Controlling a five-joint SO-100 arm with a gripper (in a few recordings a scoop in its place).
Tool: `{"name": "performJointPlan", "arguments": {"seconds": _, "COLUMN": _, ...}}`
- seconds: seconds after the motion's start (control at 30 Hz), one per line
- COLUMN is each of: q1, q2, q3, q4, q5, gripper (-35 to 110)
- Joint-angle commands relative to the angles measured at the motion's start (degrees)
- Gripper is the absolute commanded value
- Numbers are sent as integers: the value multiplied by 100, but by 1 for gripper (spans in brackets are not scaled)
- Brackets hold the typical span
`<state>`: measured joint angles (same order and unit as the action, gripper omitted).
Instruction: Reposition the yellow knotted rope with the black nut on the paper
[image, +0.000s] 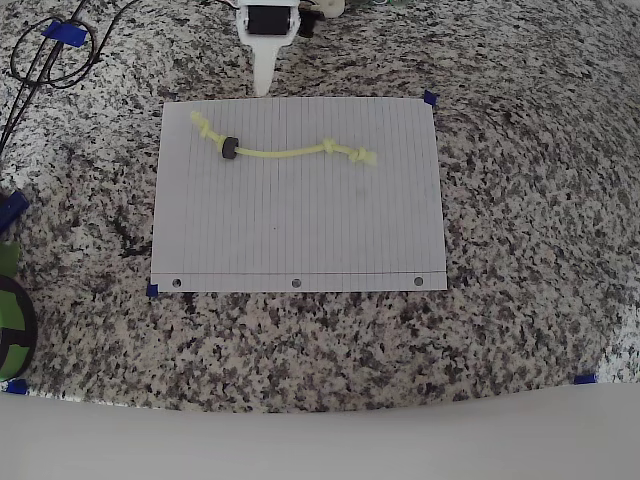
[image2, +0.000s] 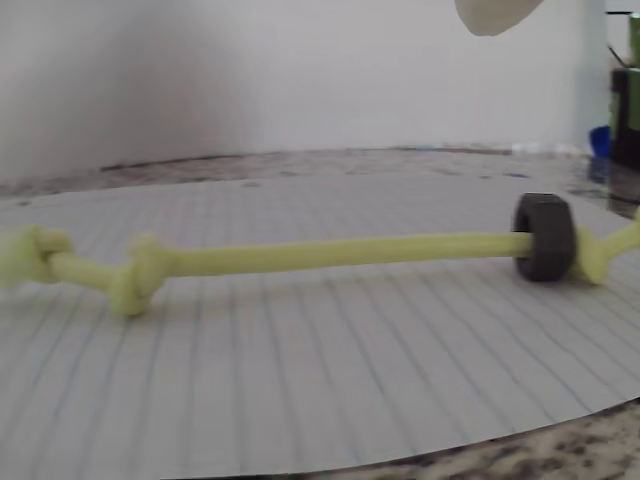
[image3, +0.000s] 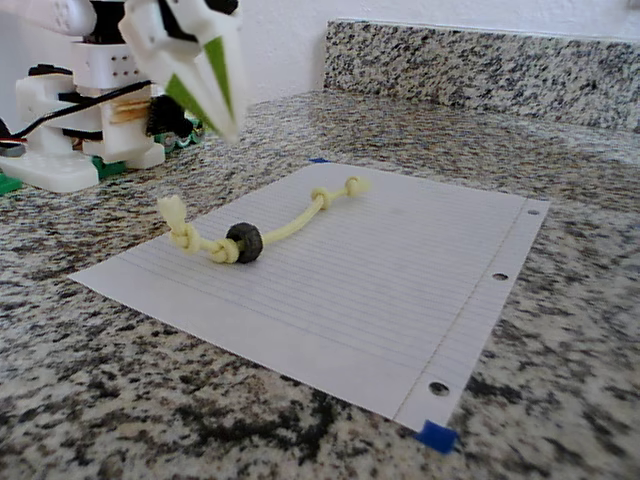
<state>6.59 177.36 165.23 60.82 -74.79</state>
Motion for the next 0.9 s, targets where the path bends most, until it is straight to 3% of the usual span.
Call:
{"name": "performJointPlan", "arguments": {"seconds": 0.0, "q1": -132, "q2": 62, "q3": 35, "q4": -158, "q5": -97, "gripper": 0}}
{"name": "performJointPlan", "arguments": {"seconds": 0.37, "q1": -299, "q2": 360, "q3": 624, "q4": -343, "q5": -580, "gripper": 6}}
{"name": "performJointPlan", "arguments": {"seconds": 0.47, "q1": -352, "q2": 510, "q3": 659, "q4": -185, "q5": -571, "gripper": 0}}
{"name": "performJointPlan", "arguments": {"seconds": 0.87, "q1": -378, "q2": 1151, "q3": 1371, "q4": -343, "q5": -826, "gripper": 0}}
